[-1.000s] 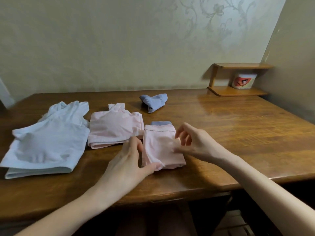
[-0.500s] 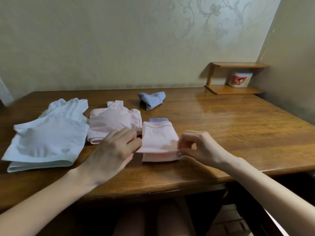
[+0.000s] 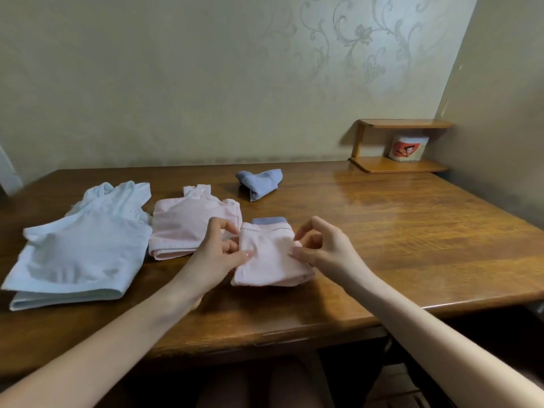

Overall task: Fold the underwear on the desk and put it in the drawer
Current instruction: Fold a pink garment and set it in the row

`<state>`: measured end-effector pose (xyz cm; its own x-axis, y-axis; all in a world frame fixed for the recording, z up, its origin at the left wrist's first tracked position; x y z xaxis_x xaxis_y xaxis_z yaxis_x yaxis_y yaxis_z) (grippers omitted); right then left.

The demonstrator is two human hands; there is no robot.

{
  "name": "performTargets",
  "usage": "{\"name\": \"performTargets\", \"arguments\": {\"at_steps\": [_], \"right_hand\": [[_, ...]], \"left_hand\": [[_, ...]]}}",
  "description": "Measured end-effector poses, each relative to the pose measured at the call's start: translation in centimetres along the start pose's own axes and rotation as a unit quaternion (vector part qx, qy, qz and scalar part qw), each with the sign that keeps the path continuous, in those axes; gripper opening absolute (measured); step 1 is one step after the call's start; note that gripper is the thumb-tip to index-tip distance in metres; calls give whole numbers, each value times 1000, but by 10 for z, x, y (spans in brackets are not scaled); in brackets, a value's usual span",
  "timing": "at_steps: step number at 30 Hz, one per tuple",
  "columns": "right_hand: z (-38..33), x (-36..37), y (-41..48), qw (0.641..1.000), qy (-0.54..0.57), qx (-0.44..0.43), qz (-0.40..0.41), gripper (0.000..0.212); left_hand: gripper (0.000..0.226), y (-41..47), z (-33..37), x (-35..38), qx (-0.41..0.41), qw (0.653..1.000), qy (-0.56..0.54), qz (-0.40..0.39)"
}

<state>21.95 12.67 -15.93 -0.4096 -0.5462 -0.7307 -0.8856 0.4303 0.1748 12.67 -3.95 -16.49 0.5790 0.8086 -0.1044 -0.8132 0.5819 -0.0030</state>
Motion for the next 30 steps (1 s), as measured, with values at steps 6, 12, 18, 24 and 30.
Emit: {"name": "performTargets", "arguments": {"at_steps": [6,12,18,24,30], "right_hand": [[-18,-37,34,989,134,-23,64,19],[18,11,42,997,16,49,-58,35],[10,0,42,995,40,46,-82,35],[5,-17,81,995,-92,-27,16,17],[-11,46,164,980,-168,-54,-97,35]], "left_hand": [[18,26,51,4,119,992,-42,-3],[32,47,-4,14,-15,995,89,-50],[35,45,8,5,-29,994,85,-54],[55,32,37,26,286,861,418,-53],[85,54,-20,58,205,754,523,-340]]}}
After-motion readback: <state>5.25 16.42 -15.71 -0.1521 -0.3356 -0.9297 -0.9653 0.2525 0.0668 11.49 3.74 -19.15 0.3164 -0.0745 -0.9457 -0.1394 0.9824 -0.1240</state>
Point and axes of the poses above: each hand's wrist, its own y-axis towards the middle knuckle, its own x-axis out of the palm, z = x × y, the point moved 6 cm from there along y, towards the middle knuckle, and after that the axes turned 15 degrees about -y, right-handed, at the moved point
